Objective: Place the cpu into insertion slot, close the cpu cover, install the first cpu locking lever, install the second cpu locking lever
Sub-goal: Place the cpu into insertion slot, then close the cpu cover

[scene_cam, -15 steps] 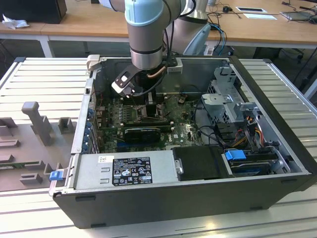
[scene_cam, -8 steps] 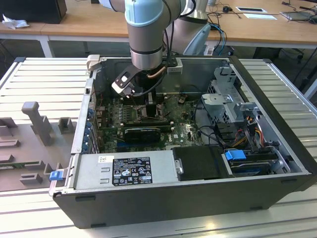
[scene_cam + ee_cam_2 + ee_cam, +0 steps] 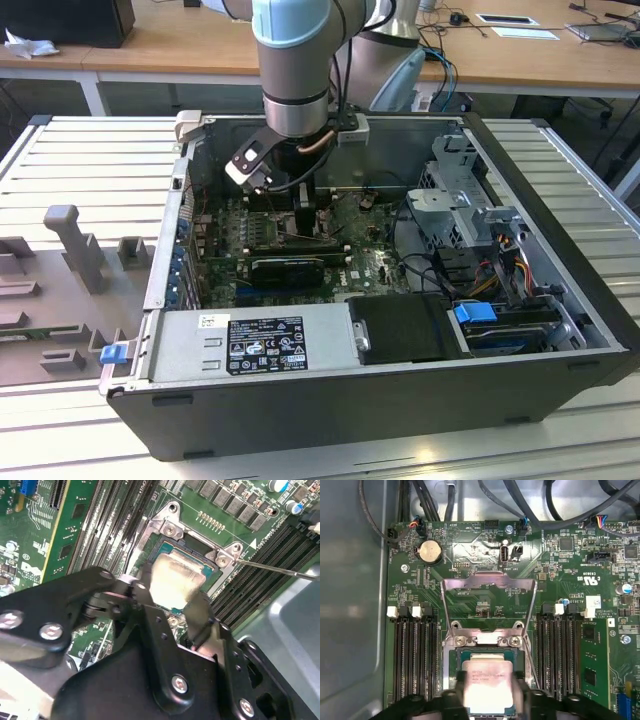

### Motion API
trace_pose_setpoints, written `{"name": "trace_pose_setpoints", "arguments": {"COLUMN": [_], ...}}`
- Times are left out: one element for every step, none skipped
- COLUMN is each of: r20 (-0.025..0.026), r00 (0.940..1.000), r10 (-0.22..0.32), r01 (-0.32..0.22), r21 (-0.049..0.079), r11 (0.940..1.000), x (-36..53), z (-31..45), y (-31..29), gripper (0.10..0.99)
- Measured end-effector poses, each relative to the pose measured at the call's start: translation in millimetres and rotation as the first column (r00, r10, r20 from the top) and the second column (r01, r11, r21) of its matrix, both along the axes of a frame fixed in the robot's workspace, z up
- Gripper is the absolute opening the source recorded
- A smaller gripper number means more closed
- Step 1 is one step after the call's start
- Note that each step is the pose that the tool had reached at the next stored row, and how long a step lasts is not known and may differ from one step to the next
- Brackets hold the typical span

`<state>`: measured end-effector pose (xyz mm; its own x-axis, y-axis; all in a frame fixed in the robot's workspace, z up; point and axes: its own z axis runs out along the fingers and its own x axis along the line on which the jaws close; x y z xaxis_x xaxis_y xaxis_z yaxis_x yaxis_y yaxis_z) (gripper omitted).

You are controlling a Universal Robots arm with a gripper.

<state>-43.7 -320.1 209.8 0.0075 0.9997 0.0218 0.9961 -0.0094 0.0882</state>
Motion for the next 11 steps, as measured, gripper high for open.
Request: {"name": "trace_pose_setpoints", "arguments": {"r20": [-0.0058,-0.0058,-0.0058,-0.0058,-0.0058,-0.0059,-0.0058,-0.0058,-0.0092,-0.0118,-0.0136], "r00": [1.0,1.0,1.0,1.0,1.0,1.0,1.0,1.0,1.0,0.9999,0.9999], "r10": [-0.001,-0.001,-0.001,-0.001,-0.001,-0.001,-0.001,0.0,-0.001,-0.001,-0.001], "r01": [0.001,0.001,0.001,0.001,0.001,0.001,0.001,0.0,0.001,0.001,0.001], "r21": [-0.001,-0.001,-0.001,-0.001,0.0,-0.001,0.0,0.0,0.002,0.002,0.002], "r11": [1.0,1.0,1.0,1.0,1.0,1.0,1.0,1.0,1.0,1.0,1.0], "x": [2.1,2.1,2.1,2.1,2.1,2.1,2.1,2.2,4.9,7.6,8.9], "z": [1.0,2.8,4.4,5.8,7.3,9.1,10.1,10.2,10.3,10.2,10.2], "y": [-0.1,-0.1,-0.1,-0.1,-0.1,-0.1,-0.1,-0.1,-0.5,-0.5,-0.6], "gripper": [0.278,0.216,0.157,0.106,0.106,0.106,0.106,0.106,0.106,0.106,0.106]}}
